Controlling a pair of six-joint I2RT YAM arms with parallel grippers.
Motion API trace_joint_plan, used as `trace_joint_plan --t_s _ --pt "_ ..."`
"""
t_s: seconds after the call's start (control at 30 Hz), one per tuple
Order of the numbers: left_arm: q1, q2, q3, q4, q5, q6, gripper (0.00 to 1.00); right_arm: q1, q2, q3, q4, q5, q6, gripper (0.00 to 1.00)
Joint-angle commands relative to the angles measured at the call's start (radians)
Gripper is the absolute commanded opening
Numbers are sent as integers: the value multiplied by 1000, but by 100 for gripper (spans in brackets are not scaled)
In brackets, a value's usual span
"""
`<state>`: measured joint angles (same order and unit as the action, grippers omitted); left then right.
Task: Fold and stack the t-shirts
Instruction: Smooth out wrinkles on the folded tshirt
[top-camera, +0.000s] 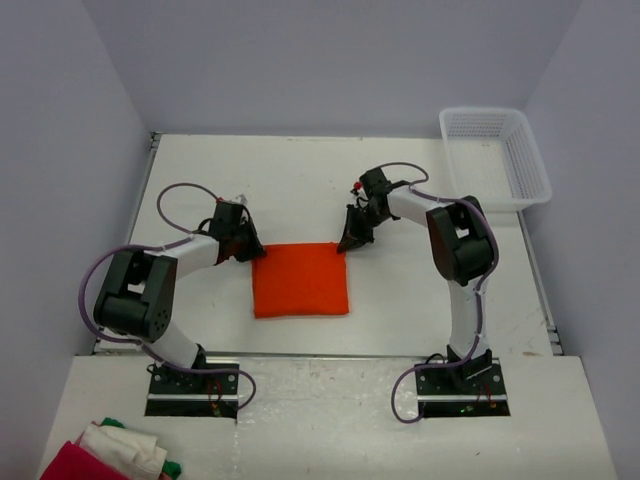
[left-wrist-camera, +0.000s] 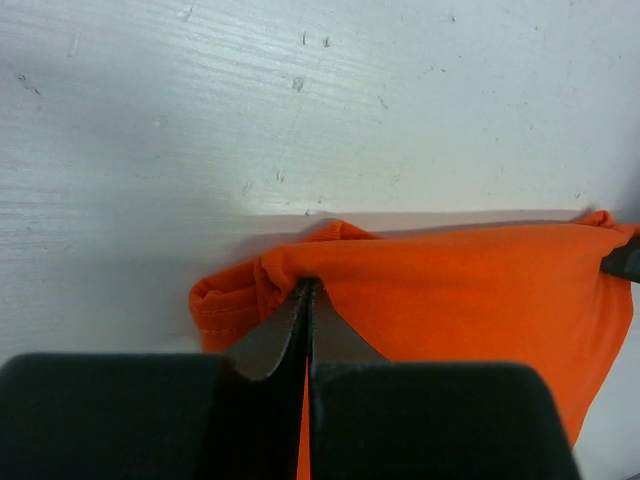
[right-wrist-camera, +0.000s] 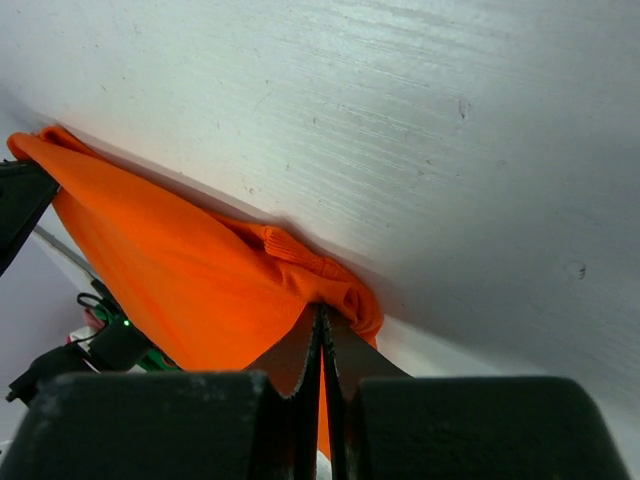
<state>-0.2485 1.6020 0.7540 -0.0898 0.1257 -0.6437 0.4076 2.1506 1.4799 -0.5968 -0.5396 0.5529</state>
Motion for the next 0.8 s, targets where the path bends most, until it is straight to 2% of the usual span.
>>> trace_joint_plan --t_s 0.0,0.33,0.67,0.77 --pt "26 58 -42 -68 -117 18 0 -24 -15 -73 -43 128 -1 0" --pt "20 91 18 -62 -9 33 0 -92 -103 -130 -41 217 30 0" --pt "-31 138 110 -68 25 39 0 -115 -123 -72 -90 285 -16 0" --pt "-73 87 162 -83 -27 64 0 -115 -178 -78 -86 303 -53 0"
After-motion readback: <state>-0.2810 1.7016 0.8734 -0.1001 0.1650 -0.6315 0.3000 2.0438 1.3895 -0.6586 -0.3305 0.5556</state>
